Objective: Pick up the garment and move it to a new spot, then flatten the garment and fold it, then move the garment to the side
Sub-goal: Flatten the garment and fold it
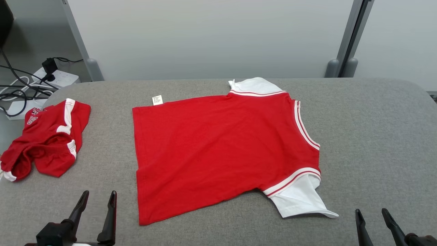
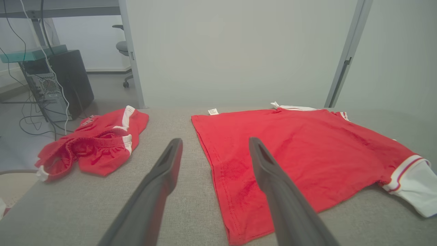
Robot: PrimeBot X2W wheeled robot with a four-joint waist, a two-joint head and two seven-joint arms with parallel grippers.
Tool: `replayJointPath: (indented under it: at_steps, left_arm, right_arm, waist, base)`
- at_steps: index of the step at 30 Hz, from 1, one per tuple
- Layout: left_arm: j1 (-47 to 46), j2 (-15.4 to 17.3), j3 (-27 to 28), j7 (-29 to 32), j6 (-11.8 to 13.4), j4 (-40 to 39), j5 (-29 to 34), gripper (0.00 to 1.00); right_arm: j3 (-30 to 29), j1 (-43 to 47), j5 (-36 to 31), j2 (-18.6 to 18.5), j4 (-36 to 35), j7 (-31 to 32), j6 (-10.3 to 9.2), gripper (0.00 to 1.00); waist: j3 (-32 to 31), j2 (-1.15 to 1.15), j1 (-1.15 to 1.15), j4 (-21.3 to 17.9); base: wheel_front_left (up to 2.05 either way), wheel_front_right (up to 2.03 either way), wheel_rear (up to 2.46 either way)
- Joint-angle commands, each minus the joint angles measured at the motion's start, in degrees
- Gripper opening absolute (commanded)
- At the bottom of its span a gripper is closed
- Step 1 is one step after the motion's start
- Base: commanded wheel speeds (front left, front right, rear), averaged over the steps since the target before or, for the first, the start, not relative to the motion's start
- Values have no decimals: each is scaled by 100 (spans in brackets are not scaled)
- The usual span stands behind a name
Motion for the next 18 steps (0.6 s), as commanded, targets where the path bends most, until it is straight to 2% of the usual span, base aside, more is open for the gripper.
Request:
replayJointPath:
  at_steps: [1,18]
  left_arm:
    - [-290,79,292,-33,-47,-69,85,100]
    - [-285,-250,565,-34,-353,267,246,100]
  right_arm:
    - [79,-140,-46,-72,-192,-84,8,100]
    - [156,-130,-51,-29,-263,-52,8,100]
  waist:
    - [-13,0,0,-6]
    - [-1,0,0,5]
  base:
    - [0,0,0]
    - [0,0,0]
